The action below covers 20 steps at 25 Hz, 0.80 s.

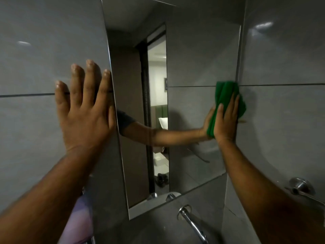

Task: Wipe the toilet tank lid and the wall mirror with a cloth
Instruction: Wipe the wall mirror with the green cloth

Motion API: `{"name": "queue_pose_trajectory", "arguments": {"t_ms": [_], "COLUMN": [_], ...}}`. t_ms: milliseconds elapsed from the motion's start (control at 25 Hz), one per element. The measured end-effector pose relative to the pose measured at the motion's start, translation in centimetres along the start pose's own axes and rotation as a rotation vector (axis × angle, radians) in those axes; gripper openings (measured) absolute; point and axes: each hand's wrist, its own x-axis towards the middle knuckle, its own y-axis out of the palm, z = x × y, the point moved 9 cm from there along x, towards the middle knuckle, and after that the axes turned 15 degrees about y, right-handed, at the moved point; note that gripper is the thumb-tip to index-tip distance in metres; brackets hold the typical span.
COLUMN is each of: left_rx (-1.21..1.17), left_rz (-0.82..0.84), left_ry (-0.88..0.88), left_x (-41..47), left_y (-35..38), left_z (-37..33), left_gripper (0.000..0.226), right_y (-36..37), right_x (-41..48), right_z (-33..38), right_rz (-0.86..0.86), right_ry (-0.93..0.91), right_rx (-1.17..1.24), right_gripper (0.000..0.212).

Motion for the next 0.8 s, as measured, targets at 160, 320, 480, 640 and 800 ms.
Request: {"name": "queue_pose_trajectory", "arguments": {"t_ms": [160,320,480,640,800], "left_rx": [0.000,-0.001,-0.005,0.028,0.064], "left_rz": [0.009,0.018,0.018,0.026,0.075], "left_ry": [-0.006,-0.007,0.003,-0.017,-0.028], "left_x": [0.0,0.0,0.0,0.1,0.3], "left_y": [0.1,0.1,0.1,-0.2,-0.4], "left_z": [0.1,-0.1,-0.2,0.0,-0.1], "left_gripper": [0.075,0.075,0.073,0.073,0.077], "right_y": [0.7,1.1,1.1,0.3,-2.1], "right_x": [-8.6,-14.8,-17.2,-17.9,-18.4], "right_z": [-10.3,-17.2,-19.3,-19.9,-19.5], "right_rz": [0.018,-0.015,-0.059,-0.203,-0.326], "right_ry": [0.134,0.365,0.518,0.593,0.533], "right_rx": [-0.042,0.057,0.187,0.141,-0.023], "right_gripper": [0.069,0.071,0.069,0.057,0.044]}}
